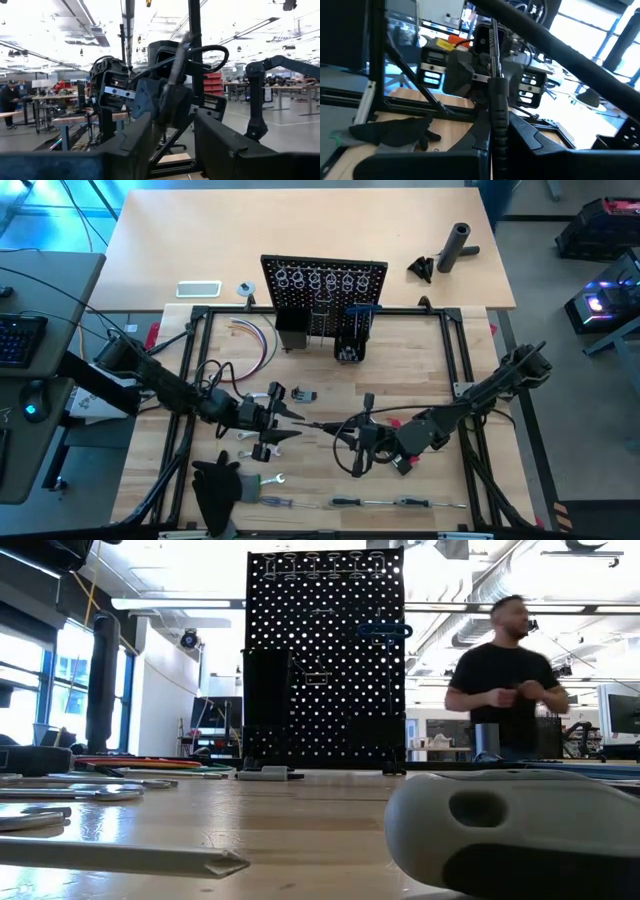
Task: Hang tools onto peg board
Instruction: Hang the black wire stripper on the black pegboard
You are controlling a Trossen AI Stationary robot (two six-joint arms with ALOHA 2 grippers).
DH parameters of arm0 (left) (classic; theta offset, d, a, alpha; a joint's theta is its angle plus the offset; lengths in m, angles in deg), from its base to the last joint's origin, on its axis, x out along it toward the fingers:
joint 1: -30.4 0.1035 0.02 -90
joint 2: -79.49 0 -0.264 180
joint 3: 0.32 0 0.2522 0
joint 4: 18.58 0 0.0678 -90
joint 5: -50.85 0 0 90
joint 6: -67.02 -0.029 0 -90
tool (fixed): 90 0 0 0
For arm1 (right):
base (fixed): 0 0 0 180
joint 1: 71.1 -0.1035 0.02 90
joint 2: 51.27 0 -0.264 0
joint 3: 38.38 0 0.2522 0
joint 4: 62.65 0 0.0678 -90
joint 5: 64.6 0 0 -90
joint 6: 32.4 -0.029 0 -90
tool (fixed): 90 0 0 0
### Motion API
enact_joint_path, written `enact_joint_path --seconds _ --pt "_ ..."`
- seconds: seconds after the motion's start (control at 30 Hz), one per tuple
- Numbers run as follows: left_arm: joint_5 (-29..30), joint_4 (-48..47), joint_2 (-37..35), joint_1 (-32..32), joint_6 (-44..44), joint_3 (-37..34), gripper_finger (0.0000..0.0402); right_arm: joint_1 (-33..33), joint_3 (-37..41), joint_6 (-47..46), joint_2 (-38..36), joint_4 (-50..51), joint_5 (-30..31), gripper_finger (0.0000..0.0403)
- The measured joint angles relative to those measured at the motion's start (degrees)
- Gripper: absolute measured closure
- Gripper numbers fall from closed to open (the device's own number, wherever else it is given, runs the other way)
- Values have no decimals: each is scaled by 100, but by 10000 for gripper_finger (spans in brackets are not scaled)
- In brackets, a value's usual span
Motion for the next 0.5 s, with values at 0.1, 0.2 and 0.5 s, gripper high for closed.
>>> enact_joint_path --seconds 0.1,0.2,0.5 --pt "86 30 0 0 12 0 238 5 0 -16 0 -29 -160 380" --pt "294 96 0 1 1 2 219 44 0 -111 0 -56 -269 380" --pt "11 225 -4 9 -180 185 209 231 0 -305 0 -95 -535 380"
